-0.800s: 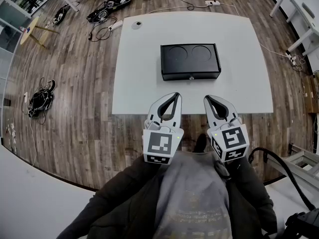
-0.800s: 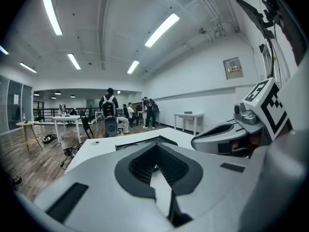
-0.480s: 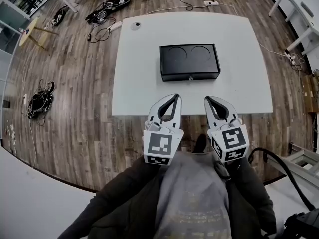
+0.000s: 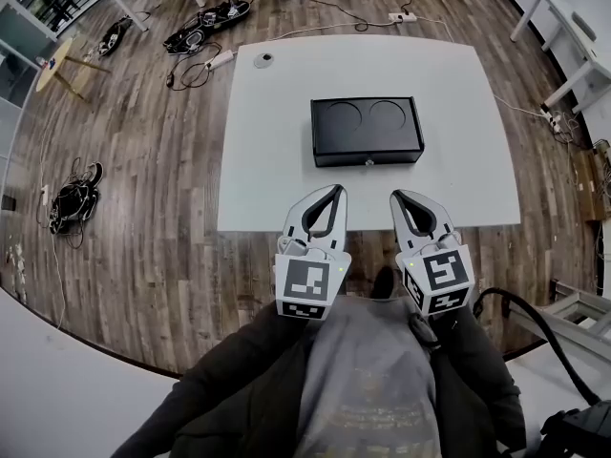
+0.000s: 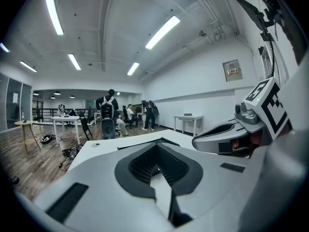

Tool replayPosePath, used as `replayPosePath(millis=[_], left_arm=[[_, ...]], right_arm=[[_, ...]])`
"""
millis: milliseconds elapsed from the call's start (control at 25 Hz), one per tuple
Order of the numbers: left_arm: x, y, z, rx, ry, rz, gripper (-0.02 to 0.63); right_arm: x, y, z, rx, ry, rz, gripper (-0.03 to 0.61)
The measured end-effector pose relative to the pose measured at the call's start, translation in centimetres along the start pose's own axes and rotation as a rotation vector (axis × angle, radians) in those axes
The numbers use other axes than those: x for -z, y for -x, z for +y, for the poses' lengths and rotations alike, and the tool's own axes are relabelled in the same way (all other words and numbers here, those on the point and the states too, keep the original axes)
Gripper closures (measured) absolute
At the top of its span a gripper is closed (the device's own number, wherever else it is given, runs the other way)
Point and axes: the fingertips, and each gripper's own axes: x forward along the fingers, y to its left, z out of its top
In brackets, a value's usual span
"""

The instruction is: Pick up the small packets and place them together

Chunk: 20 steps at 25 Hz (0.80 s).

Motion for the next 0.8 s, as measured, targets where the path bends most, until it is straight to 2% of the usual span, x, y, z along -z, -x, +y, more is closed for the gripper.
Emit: replayPosePath(millis=[240,600,800], left_arm=[[0.0,0.1,1.4,0.029,-0.003,-0.012,0.611],[1.7,1.7,4.0,0.077,0.001,0.022,0.611],[3.5,0.1,4.0,0.087,0.014,0.072,0.611]], right_arm=[[-0.4,-0.7,0.8,0.03,-0.039,-0.008,0.575],[0.4,-1.3,4.0,0.09,-0.086,0.022,0.574],[1.4,-1.7,2.5,0.115,-0.104,0.043,0.574]])
